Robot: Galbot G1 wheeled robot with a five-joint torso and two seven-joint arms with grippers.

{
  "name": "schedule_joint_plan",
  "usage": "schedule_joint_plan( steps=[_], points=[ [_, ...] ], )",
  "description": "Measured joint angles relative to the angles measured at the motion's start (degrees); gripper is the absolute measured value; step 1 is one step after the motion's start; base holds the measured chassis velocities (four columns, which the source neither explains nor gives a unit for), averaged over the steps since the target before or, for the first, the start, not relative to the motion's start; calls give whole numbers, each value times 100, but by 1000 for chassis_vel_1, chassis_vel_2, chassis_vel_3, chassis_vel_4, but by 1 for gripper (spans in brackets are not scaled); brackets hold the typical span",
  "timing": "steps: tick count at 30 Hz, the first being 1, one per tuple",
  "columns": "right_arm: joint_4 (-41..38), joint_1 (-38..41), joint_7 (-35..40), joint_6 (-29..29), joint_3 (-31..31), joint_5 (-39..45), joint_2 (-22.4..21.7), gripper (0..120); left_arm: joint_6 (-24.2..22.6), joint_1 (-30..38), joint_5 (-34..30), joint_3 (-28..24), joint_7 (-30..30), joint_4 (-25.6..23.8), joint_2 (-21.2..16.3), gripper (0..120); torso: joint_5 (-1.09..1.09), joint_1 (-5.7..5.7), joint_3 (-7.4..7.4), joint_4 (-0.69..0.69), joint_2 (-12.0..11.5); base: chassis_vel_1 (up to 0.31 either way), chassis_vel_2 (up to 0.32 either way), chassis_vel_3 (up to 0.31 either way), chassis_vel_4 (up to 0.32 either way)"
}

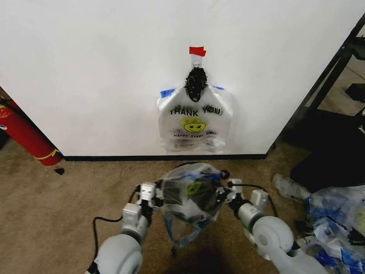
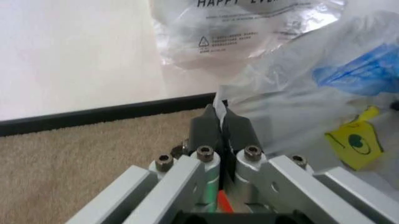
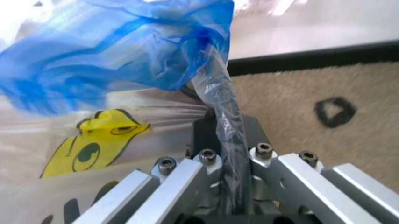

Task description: Pick up the garbage bag from the wall and place it over the trash bin.

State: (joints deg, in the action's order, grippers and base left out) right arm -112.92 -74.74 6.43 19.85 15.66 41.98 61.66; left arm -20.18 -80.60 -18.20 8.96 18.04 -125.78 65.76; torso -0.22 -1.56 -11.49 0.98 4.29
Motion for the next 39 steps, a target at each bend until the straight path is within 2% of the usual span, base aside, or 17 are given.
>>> schedule_joint_plan(
  steps=[10, 15, 16, 18, 22, 23, 30, 31, 34, 36, 37, 39],
  points=[
    [239, -19, -453, -627, 16, -365, -5, 0, 15, -74, 58, 56, 3, 61, 46, 0, 1, 0, 0, 1, 0, 0, 0, 0, 0],
    [249, 1, -788, -742, 49, -333, -54, 0, 593, -103, 237, 104, -128, 345, 59, 3, 0, 0, 0, 1, 0, 0, 0, 0, 0],
    [249, 1, -788, -742, 49, -333, -54, 0, 593, -103, 237, 104, -128, 345, 59, 3, 0, 0, 0, 1, 0, 0, 0, 0, 0],
    [249, 19, -858, -752, 76, -356, -82, 0, 883, -134, 424, 159, -313, 421, 15, 11, 0, 0, 0, 1, 0, 0, 0, 0, 0],
    [305, 123, -979, -850, 104, -627, -119, 0, 1769, -298, 1197, 349, -1153, 629, -295, 27, 0, 1, 0, 1, 0, 0, 0, 0, 0],
    [305, 123, -979, -850, 104, -627, -119, 0, 1769, -298, 1197, 349, -1153, 629, -295, 27, 0, 1, 0, 1, 0, 0, 0, 0, 0],
    [382, 292, -1004, -955, 137, -815, -62, 0, 3314, -417, 2793, 903, -2111, 1070, -568, 58, -1, 1, 0, 0, 0, 0, 0, 0, 0],
    [382, 292, -1004, -955, 137, -815, -62, 0, 3314, -417, 2793, 903, -2111, 1070, -568, 58, -1, 1, 0, 0, 0, 0, 0, 0, 0],
    [359, 283, -972, -957, 114, -953, -55, 0, 3911, -323, 3167, 999, -2377, 1098, -613, 69, -1, 1, 0, 1, 0, 0, 0, 0, 0],
    [327, 269, -942, -977, 65, -1154, -46, 0, 4210, -235, 3352, 995, -2523, 1102, -632, 77, 0, 1, 0, 1, 0, 0, 0, 0, 0],
    [327, 269, -942, -977, 65, -1154, -46, 0, 4210, -235, 3352, 995, -2523, 1102, -632, 77, 0, 1, 0, 1, 0, 0, 0, 0, 0],
    [280, 261, -888, -1004, -7, -1441, -35, 0, 4597, -87, 3553, 905, -2644, 1145, -653, 86, 0, 1, 0, 1, 0, 0, 0, 0, 0]
  ],
)
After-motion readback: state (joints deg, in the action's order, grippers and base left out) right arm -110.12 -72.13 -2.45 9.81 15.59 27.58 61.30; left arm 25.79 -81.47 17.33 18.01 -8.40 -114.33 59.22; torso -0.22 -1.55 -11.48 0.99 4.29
